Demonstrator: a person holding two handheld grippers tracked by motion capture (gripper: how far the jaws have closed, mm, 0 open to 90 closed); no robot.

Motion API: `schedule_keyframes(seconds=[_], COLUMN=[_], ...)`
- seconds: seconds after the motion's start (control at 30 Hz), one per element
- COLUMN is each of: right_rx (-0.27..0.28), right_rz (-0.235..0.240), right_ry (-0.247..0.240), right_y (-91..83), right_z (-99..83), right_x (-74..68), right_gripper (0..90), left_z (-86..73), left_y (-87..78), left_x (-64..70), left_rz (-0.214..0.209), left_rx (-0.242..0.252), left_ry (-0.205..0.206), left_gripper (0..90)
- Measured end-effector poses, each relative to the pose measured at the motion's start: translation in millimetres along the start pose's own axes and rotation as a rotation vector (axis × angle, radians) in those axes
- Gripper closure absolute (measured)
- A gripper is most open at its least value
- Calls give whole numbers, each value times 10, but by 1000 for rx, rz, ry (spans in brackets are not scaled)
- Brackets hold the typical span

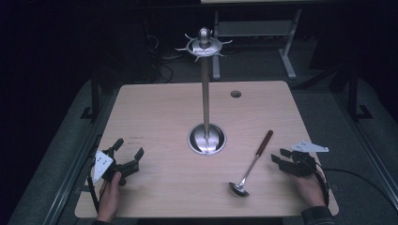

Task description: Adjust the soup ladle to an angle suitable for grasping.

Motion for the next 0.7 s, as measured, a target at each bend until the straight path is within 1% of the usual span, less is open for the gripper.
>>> schedule_keyframes(seconds=[0.13,0.17,0.2,0.23,0.27,0.33,0.4,0.43,0.5,0.63,0.7], right_rx=[12,6,7,7,9,8,12,8,-6,-10,-19], right_rz=[-15,-16,-22,-22,-19,-13,-14,-11,-23,-14,-26], right_ry=[3,4,-6,-6,-8,-2,-9,-3,-9,3,22], right_y=[41,57,91,91,112,160,211,235,278,360,406], right_z=[57,69,100,100,116,145,172,181,200,249,254], right_x=[41,51,66,66,78,97,115,123,142,184,208], right_gripper=[731,772,829,829,862,893,895,895,895,895,895], left_z=[0,0,0,0,0,0,1,1,1,1,1], left_y=[0,0,1,1,1,1,0,0,0,0,-1], left_x=[0,0,1,1,1,1,2,1,2,1,0], left_rz=[0,0,-1,-2,-2,-3,-2,-2,-2,-4,-5], left_rx=[0,0,0,1,0,1,-1,-1,-1,-3,-2], left_ry=[0,0,-2,-2,-2,-1,-2,-2,-2,-1,-2], left_gripper=[106,106,106,106,106,106,106,106,106,106,106])
Point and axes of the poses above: each handheld gripper's, and its own axes: y roughly forward along the jaws, z roughly out of its top, x roughly to its right, the point moved 3 cm from there along y, roughly forward along the jaws, and after that the axes turned 10 degrees about z, right-handed, at the moved point
